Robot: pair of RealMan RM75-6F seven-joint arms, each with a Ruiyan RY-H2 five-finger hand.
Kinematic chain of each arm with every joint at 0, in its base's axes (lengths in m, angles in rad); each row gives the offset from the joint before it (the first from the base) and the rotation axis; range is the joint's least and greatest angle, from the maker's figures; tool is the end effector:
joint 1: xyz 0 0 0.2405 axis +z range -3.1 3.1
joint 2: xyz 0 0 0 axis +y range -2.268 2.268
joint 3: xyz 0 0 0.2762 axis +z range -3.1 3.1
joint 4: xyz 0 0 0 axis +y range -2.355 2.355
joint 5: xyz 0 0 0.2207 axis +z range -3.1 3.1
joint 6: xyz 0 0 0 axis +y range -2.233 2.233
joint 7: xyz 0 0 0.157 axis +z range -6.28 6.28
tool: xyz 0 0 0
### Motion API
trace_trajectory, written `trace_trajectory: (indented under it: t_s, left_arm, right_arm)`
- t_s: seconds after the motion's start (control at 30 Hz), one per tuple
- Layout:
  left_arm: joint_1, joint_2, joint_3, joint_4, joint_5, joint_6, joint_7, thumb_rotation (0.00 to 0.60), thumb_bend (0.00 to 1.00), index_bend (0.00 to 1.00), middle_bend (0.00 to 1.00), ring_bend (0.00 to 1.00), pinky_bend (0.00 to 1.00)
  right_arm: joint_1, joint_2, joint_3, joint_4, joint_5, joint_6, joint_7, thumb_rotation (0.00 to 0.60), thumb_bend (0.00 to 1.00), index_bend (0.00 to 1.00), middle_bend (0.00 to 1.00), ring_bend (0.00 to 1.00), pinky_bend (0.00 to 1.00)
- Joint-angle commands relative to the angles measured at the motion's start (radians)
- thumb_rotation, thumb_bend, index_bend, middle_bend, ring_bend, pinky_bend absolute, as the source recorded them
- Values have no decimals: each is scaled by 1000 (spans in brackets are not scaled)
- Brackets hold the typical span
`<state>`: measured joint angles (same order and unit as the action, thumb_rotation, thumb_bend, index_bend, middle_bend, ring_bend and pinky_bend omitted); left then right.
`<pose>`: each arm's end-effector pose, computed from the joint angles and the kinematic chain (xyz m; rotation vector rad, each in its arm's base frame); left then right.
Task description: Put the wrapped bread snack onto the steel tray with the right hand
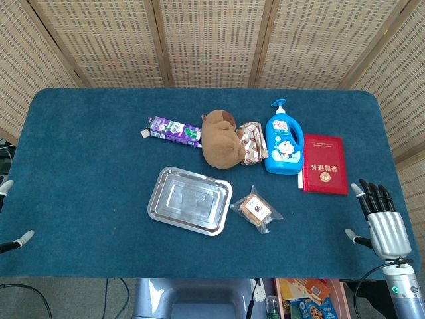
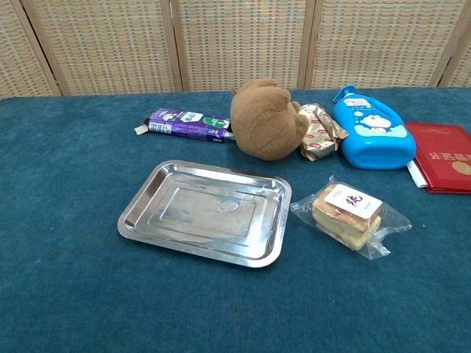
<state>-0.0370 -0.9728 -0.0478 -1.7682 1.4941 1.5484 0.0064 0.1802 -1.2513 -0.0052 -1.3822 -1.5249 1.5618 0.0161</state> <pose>-0.3160 0.1788 0.2006 -1.3232 -0.8890 -0.9117 -0.3428 -0.2207 0.1359 1.4624 -0.7475 0.9453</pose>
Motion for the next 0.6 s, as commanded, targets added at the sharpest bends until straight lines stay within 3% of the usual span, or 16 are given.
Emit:
trace_trajectory:
  t_s: [0.03, 0.2, 0.4, 0.5, 0.6]
  left_arm:
    - [0, 0, -1, 1, 0, 0, -1, 600, 0, 0, 0, 0, 0]
    - [-1, -1, -5, 3, -7, -1, -3, 600, 0, 0, 0, 0, 0]
    - [-8, -7, -8, 3, -14, -12, 11, 600, 0, 0, 0, 0, 0]
    - [-16, -12, -18, 4, -25, -19, 20, 600, 0, 0, 0, 0, 0]
    - [-31, -22, -28, 14, -57, -48, 30, 600, 0, 0, 0, 0, 0]
  right_arm:
    - [-4, 4, 2, -5, -6, -1, 0, 600, 0, 0, 0, 0, 0]
    - [16, 19, -19, -29, -66, -38, -8, 600, 0, 0, 0, 0, 0]
    - [119, 53, -36, -69, -147, -185, -42, 600, 0, 0, 0, 0, 0]
    - [191, 63, -28, -125, -160, -295, -71, 600, 0, 0, 0, 0, 0]
    - [323, 48, 6, -182, -139, -507, -145, 600, 0, 0, 0, 0, 0]
